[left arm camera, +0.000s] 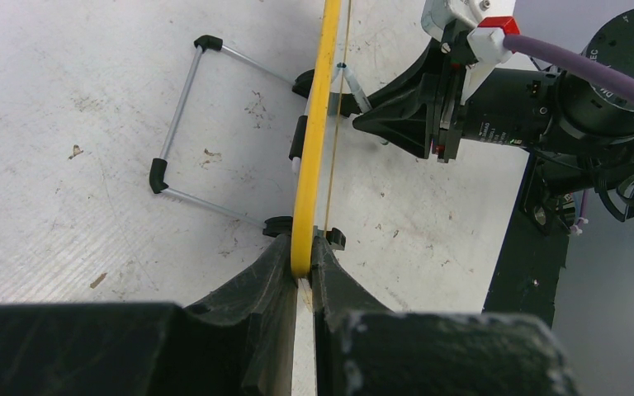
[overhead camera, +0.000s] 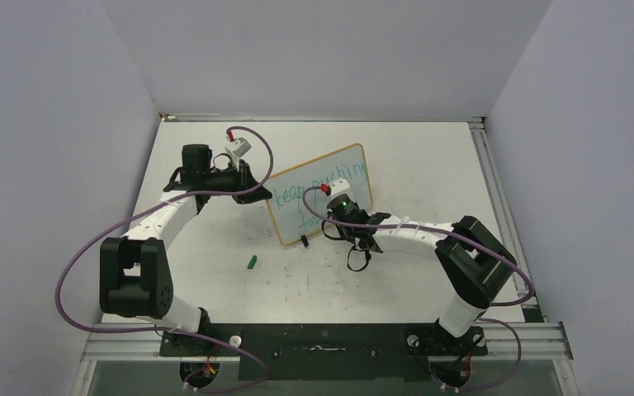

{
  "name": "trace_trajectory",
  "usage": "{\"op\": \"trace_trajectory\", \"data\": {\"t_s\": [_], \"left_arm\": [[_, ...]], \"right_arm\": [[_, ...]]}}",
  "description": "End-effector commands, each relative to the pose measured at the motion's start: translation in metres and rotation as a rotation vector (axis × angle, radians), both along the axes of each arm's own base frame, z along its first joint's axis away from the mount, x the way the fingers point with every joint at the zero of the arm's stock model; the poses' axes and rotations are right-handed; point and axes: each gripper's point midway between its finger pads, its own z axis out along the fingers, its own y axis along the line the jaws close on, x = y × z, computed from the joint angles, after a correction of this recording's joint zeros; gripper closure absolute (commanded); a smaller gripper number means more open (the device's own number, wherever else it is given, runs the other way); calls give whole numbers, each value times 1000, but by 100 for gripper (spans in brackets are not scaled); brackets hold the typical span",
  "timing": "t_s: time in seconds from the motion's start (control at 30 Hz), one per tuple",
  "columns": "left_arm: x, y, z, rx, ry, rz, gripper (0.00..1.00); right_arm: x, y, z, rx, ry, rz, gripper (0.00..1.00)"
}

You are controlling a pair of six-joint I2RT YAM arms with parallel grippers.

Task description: Write a sentence on the whiteboard

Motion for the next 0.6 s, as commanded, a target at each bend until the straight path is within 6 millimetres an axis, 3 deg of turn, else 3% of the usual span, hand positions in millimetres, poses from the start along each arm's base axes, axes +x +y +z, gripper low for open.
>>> {"op": "trace_trajectory", "data": {"t_s": [0.0, 0.57], "left_arm": [[9, 0, 31, 1, -115, -3, 100], [8, 0, 32, 0, -120, -4, 100]], "right_arm": [[-4, -2, -6, 28, 17, -10, 95], [-31, -12, -27, 18, 129, -1, 95]]}}
